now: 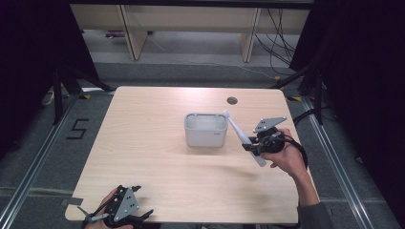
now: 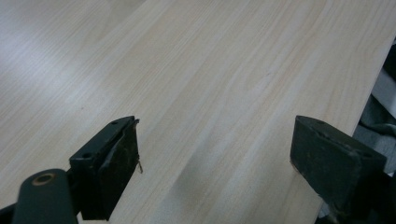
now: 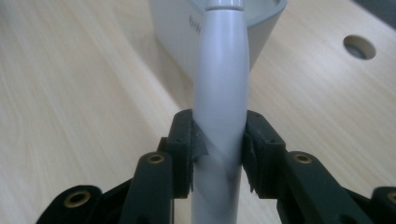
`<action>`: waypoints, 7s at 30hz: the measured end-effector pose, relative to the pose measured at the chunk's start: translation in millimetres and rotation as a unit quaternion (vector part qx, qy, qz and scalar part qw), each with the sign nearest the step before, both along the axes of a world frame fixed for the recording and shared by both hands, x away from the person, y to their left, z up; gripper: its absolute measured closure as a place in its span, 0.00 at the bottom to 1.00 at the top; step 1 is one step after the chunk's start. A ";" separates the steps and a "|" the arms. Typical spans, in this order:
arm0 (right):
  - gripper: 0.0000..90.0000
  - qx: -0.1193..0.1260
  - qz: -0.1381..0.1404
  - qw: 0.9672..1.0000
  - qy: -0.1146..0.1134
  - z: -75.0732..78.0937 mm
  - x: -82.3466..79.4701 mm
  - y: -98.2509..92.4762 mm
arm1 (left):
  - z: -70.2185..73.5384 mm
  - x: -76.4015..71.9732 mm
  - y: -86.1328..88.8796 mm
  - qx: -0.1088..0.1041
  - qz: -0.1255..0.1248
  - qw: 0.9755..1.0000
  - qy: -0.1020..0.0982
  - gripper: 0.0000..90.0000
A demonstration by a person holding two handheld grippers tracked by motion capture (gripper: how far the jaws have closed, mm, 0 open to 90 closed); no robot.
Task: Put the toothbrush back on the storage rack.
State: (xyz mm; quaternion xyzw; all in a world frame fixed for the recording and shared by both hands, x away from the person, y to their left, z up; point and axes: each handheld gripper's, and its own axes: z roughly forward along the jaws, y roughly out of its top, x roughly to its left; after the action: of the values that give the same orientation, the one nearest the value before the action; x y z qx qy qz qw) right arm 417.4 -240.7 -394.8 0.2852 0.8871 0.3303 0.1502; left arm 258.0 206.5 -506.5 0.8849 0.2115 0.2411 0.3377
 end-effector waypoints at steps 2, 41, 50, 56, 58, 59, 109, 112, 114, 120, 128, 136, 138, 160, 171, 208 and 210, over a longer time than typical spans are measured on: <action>0.74 0.026 -0.012 1.000 -0.007 0.7 3.1 0.4 | -0.2 0.0 0.1 0.000 0.000 1.000 0.000 0.17; 0.74 0.203 -0.050 0.968 -0.135 32.2 45.6 62.2 | 1.2 0.2 -0.1 0.001 -0.005 1.000 0.005 0.17; 0.74 0.215 -0.046 0.965 -0.143 38.3 53.6 82.1 | 0.1 0.2 -0.6 0.001 -0.002 1.000 0.000 0.17; 0.74 0.215 -0.047 0.966 -0.138 35.4 61.9 99.0 | 1.5 0.4 0.1 0.004 -0.007 1.000 0.004 0.17; 0.74 0.209 -0.040 0.966 -0.144 34.6 66.2 103.3 | 2.0 0.6 0.6 0.010 -0.006 1.000 0.000 0.17; 0.74 0.211 -0.045 0.967 -0.136 33.9 66.6 105.8 | 2.1 0.7 0.8 0.011 -0.007 1.000 0.000 0.17; 0.74 0.076 -0.041 0.995 -0.043 -17.7 87.5 134.3 | 1.7 -0.2 -0.2 0.002 -0.005 1.000 -0.002 0.17; 0.74 0.065 -0.031 0.996 -0.047 -19.4 89.8 133.4 | 1.6 -0.2 -0.3 0.002 -0.005 1.000 -0.002 0.17; 0.74 0.058 -0.037 0.997 -0.037 -19.1 89.5 133.3 | 1.4 -0.2 -0.5 0.001 -0.005 1.000 -0.001 0.17; 0.74 0.048 -0.049 0.997 -0.028 -22.6 90.9 135.3 | 1.4 -0.2 -0.4 0.000 -0.004 1.000 -0.001 0.17; 0.74 0.043 -0.047 0.998 -0.018 -20.9 90.8 134.9 | 1.5 -0.4 -0.6 0.001 -0.005 1.000 -0.002 0.17; 0.74 0.015 -0.023 0.999 -0.034 -19.0 94.1 140.6 | 1.4 -0.1 -0.6 0.004 -0.005 1.000 -0.003 0.17; 0.74 0.012 -0.027 0.999 -0.033 -19.2 93.7 143.4 | 1.4 -0.3 -0.7 0.003 -0.005 1.000 -0.003 0.17; 0.73 -0.033 -0.034 0.999 -0.011 -15.7 98.3 149.9 | 1.5 -0.4 -0.9 0.004 -0.008 1.000 -0.001 0.17; 0.70 -0.027 -0.039 0.999 -0.010 -12.9 97.6 143.4 | 1.3 -0.6 -1.2 -0.001 -0.013 1.000 0.006 0.17; 0.61 0.040 -0.058 0.997 -0.039 19.0 75.9 100.0 | 1.9 0.0 -0.5 0.004 -0.008 1.000 0.000 0.17; 0.60 0.046 -0.060 0.996 -0.046 19.6 74.5 96.2 | 1.5 -0.1 -0.7 0.002 -0.006 1.000 0.000 0.17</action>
State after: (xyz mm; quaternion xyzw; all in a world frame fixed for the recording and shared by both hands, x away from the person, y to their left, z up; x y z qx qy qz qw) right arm 491.9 -144.4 -375.2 0.3290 0.8443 0.3742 0.1971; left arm 257.8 205.8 -505.1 0.8867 0.2055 0.2394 0.3378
